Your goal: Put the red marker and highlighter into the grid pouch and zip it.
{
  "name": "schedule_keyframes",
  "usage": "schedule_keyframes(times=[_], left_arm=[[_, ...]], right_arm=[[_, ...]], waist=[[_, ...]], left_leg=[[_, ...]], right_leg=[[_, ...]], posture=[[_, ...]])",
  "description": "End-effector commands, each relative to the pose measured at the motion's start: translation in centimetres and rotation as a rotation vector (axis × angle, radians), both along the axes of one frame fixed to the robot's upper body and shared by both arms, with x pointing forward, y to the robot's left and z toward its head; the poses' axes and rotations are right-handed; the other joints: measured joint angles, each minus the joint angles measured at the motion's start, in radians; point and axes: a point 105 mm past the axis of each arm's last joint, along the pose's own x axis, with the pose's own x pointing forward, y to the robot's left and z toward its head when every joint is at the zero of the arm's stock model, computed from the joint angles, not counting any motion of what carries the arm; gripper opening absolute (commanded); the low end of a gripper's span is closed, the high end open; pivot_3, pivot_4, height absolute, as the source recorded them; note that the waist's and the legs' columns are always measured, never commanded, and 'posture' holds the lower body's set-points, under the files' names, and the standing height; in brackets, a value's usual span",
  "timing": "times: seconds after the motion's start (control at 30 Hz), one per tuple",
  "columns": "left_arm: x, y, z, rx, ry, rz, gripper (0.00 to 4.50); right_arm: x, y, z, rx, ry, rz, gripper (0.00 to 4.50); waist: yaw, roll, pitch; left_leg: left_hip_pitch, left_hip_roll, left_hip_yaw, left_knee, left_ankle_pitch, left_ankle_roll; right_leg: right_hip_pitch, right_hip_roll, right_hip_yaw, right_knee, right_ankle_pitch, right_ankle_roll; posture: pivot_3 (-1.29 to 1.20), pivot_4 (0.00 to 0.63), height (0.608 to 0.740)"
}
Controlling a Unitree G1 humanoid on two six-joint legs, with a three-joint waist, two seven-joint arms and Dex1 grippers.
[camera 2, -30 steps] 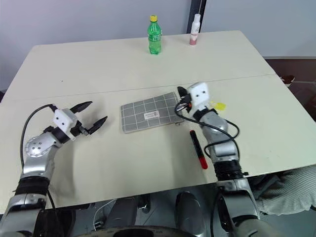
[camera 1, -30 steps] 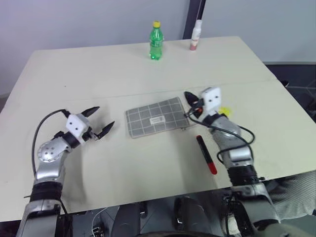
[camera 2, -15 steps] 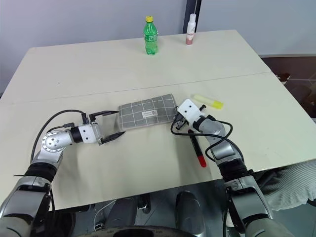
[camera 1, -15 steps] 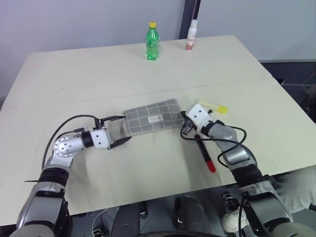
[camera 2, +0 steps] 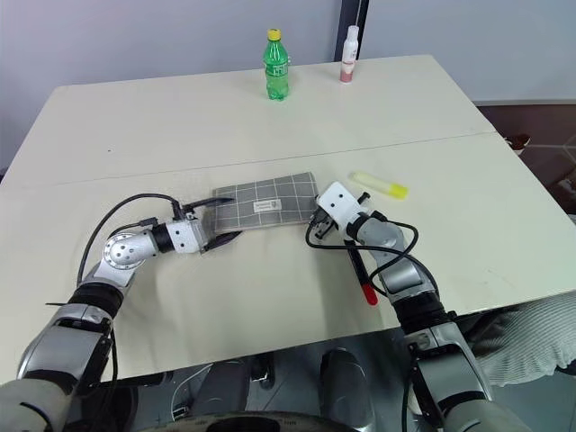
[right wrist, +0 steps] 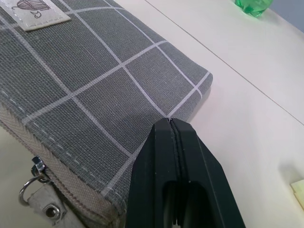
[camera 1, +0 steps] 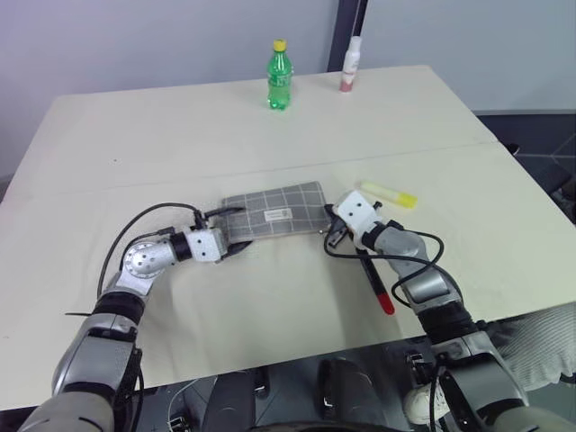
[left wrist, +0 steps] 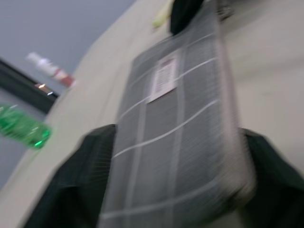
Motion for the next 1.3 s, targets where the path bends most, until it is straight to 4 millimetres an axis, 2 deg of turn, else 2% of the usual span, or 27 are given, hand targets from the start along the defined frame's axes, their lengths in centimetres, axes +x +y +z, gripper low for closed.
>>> schedule_keyframes(times=[0.03, 0.1, 0.13, 0.27, 0.3, 0.4, 0.6, 0.7, 0.87, 0.97, 1.1, 1.2, 1.3], left_arm=[[0.0, 0.0, -1.1, 0.012, 0.059, 0.011, 1.38], [0.1, 0.2, -1.2, 0.011, 0.075, 0.02, 0.36], [0.0, 0.2, -1.3, 0.012, 0.077, 0.021, 0.04], [-0.1, 0.4, -1.2, -0.018, 0.098, 0.026, 0.04], [-0.1, 0.4, -1.1, -0.03, 0.102, 0.027, 0.01], [-0.1, 0.5, -0.7, -0.059, 0.105, 0.038, 0.0], [0.5, 1.6, 0.3, -0.158, 0.108, 0.147, 0.0], [0.6, 1.4, 0.6, -0.272, 0.133, 0.214, 0.0], [0.2, 0.2, 0.1, -0.287, 0.123, 0.243, 0.0], [-0.2, -0.3, -0.2, -0.266, 0.121, 0.233, 0.0], [-0.5, -0.5, -0.1, -0.252, 0.119, 0.221, 0.0], [-0.5, -0.4, 0.0, -0.254, 0.119, 0.222, 0.0], [-0.5, -0.4, 0.1, -0.245, 0.112, 0.228, 0.0]], right_arm=[[-0.4, 0.5, 0.4, 0.011, -0.018, 0.018, 0.0], [-0.5, 0.5, 0.4, 0.011, -0.019, 0.016, 0.0], [-0.5, 0.5, 0.3, 0.011, -0.019, 0.015, 0.0], [-0.6, 0.3, 0.5, 0.026, -0.018, 0.009, 0.0], [-0.6, 0.2, 0.9, 0.058, -0.02, 0.005, 0.25], [-0.7, -0.4, 2.8, 0.169, -0.025, -0.001, 1.31], [-1.5, -1.8, 6.1, 0.219, -0.069, -0.018, 4.44], [-2.8, -1.1, 5.3, 0.164, -0.033, 0.037, 4.44], [-3.9, -0.4, 3.3, 0.145, 0.042, 0.054, 4.44], [-3.9, 0.3, 1.9, 0.141, 0.098, 0.045, 4.44], [-3.0, 1.6, 0.8, 0.234, 0.176, -0.005, 4.44], [-2.1, 2.0, 0.6, 0.267, 0.184, -0.048, 3.6], [-1.8, 2.9, 0.7, 0.283, 0.192, -0.035, 2.01]], waist=[[0.0, 0.001, -0.001], [0.0, 0.002, -0.003], [0.0, 0.003, -0.004], [-0.002, 0.003, -0.004], [-0.002, 0.003, -0.005], [-0.003, 0.003, -0.005], [-0.003, 0.003, -0.005], [-0.001, 0.003, -0.005], [0.001, 0.003, -0.005], [0.002, 0.003, -0.005], [0.0, 0.003, -0.005], [0.001, 0.003, -0.005], [0.001, 0.003, -0.005]], left_leg=[[0.0, 0.0, 0.0, 0.0, 0.0, 0.0], [0.0, 0.0, 0.0, 0.0, 0.0, 0.0], [0.0, 0.0, 0.0, 0.0, 0.0, 0.001], [0.0, 0.0, 0.0, 0.001, -0.001, 0.001], [0.0, 0.0, 0.0, 0.001, -0.001, 0.002], [0.0, 0.0, 0.0, 0.001, -0.001, 0.002], [0.0, 0.0, 0.0, 0.001, -0.001, 0.003], [0.0, 0.0, 0.0, 0.001, -0.002, 0.003], [0.0, 0.0, 0.0, 0.002, -0.002, 0.003], [0.0, 0.0, 0.0, 0.002, -0.002, 0.003], [0.0, 0.0, 0.0, 0.001, -0.002, 0.003], [-0.001, 0.0, 0.0, 0.0, -0.002, 0.003], [-0.001, 0.0, 0.001, -0.001, -0.002, 0.003]], right_leg=[[0.0, 0.0, 0.0, 0.0, 0.0, 0.0], [0.0, 0.0, 0.0, 0.0, 0.0, 0.0], [0.0, 0.0, 0.0, 0.0, 0.0, 0.0], [0.001, 0.0, 0.0, -0.001, 0.0, 0.0], [0.001, 0.0, 0.0, -0.001, 0.0, 0.0], [0.001, 0.0, 0.0, -0.001, 0.0, 0.0], [0.001, 0.0, 0.0, -0.001, 0.0, 0.0], [0.001, 0.0, 0.0, -0.001, 0.0, 0.0], [0.001, 0.0, 0.0, -0.001, 0.0, 0.0], [0.001, -0.001, 0.0, -0.002, -0.001, -0.001], [0.001, -0.001, 0.0, -0.002, -0.001, -0.002], [0.0, -0.001, 0.0, -0.002, -0.001, -0.002], [-0.001, -0.001, 0.0, -0.003, -0.001, -0.002]], posture=[[0.0, 0.15, 0.74], [0.0, 0.15, 0.74], [0.0, 0.15, 0.74], [0.0, 0.15, 0.74], [0.0, 0.15, 0.74], [0.0, 0.15, 0.74], [0.0, 0.15, 0.74], [0.0, 0.15, 0.74], [0.0, 0.15, 0.74], [0.0, 0.15, 0.74], [0.0, 0.15, 0.74], [0.0, 0.15, 0.74], [0.0, 0.15, 0.74]])
